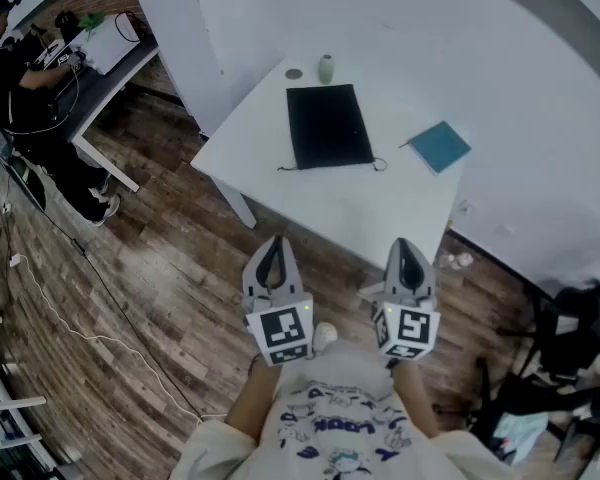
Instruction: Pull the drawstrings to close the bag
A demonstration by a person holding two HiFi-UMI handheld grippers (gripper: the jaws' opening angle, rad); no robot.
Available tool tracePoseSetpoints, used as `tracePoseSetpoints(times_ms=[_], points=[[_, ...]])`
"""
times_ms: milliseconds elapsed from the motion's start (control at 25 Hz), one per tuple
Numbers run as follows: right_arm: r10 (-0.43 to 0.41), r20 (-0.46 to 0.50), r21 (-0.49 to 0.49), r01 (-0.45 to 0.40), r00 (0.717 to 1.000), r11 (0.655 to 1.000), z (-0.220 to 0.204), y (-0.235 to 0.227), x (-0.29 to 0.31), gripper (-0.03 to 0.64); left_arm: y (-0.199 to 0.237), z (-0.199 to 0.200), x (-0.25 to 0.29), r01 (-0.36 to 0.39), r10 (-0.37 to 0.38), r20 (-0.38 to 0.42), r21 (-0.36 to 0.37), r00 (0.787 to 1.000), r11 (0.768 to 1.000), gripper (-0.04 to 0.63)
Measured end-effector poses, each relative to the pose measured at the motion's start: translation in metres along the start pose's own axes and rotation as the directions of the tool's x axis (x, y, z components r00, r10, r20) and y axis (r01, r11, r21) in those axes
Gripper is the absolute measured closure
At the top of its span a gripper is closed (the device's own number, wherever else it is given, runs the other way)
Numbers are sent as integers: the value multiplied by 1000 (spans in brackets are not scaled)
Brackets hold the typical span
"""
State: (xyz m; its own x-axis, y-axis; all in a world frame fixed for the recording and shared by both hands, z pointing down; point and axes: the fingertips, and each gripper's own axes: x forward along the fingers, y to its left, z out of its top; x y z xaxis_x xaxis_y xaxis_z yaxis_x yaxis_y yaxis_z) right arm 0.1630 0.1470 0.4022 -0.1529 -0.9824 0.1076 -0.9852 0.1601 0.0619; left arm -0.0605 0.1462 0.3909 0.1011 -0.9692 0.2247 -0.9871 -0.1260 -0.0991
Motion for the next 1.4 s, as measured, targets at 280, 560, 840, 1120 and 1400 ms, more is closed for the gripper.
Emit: tracePoseSetpoints(times_ms=[280,560,840,1120,1400], points=[[-14,-3,1,14,1000,1000,-2,-7,4,615,-1,0,6,8,-8,-3,-2,1000,1000,594],[-21,-23,30,22,1000,999,-6,-15,10,615,0,0,16,2,-2,-10,0,1000,1000,594],[-18,-32,25,19,999,1000,-14,-26,25,615,3,-8,25,-29,29,-39,-8,999,1000,594],[0,-76,12,0,997,1000,-32,-28,45,614,6,-22,39,-53,52,-88,-7,995,999,594],[-14,-125,3,14,992,1000,-42,-31,78,614,15,-26,75,-44,44,-116,5,992,999,594]])
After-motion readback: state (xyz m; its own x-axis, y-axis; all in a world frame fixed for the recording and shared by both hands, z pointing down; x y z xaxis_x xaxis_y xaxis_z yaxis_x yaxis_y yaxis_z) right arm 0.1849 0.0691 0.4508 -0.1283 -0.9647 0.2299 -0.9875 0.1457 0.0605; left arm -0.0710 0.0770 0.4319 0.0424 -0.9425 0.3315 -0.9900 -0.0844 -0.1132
